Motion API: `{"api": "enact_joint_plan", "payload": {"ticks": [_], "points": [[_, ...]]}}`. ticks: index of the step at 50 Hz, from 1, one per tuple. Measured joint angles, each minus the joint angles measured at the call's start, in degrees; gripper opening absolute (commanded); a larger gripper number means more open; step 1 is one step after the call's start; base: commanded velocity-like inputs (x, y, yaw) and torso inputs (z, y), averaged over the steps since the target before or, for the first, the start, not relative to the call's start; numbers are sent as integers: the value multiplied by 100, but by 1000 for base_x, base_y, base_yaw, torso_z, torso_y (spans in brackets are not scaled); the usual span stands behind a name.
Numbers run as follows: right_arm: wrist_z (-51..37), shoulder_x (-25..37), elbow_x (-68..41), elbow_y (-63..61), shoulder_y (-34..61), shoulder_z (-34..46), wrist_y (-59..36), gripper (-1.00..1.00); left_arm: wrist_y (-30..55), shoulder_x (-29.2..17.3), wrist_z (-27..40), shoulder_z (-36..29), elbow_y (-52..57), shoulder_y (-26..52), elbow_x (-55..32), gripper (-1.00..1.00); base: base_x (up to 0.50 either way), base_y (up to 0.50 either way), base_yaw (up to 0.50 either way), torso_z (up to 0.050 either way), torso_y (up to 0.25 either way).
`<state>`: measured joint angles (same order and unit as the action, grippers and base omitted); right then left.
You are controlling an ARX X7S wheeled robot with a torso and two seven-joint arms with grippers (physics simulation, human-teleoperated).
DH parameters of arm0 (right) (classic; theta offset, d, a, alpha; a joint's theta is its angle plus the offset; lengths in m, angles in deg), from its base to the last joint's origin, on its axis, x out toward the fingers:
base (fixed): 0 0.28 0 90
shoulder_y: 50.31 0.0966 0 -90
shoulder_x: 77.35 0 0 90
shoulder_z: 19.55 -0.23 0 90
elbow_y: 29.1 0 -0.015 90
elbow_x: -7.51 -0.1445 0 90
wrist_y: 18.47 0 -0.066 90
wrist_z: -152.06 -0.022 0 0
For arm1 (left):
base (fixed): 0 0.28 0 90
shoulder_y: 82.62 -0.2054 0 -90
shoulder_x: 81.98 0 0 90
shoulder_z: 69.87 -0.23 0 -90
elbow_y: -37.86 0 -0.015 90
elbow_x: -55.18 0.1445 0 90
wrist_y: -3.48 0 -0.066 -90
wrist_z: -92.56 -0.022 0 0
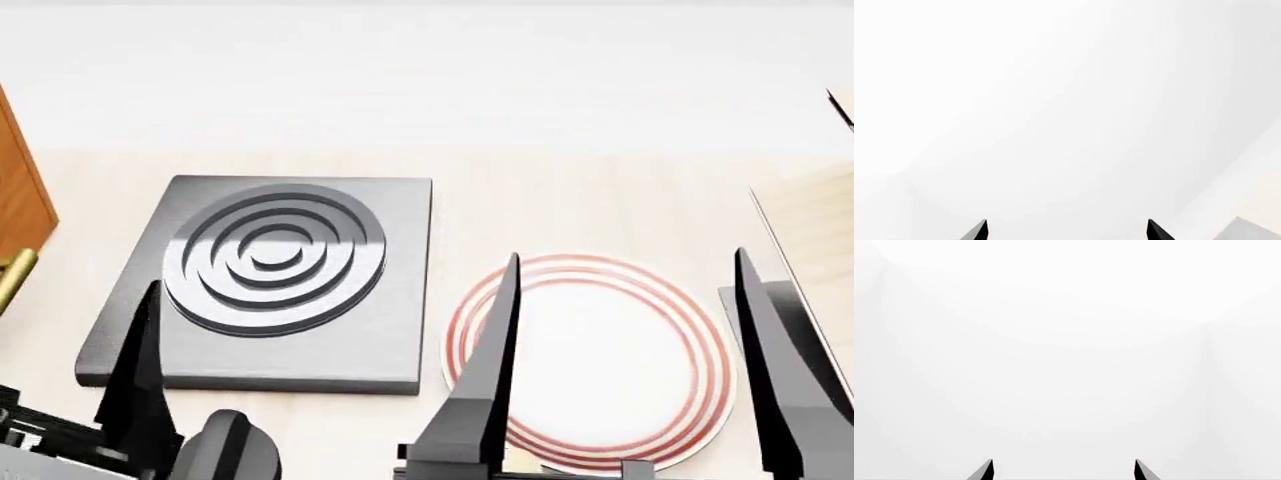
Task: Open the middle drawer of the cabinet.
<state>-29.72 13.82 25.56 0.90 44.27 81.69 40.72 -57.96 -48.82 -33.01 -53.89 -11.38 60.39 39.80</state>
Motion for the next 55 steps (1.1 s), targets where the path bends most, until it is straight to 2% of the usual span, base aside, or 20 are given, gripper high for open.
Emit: {"api": "enact_joint_plan", "payload": {"ticks": [31,55], "points": [[34,1,-32,0,-33,-119,-41,100,-466,461,-1806,-127,-2718,652,-261,100,0,0,0,0,0],[56,3,-43,0,-5,-144,-109,100,-705,938,-2607,-287,-4412,873,-187,100,0,0,0,0,0]]}}
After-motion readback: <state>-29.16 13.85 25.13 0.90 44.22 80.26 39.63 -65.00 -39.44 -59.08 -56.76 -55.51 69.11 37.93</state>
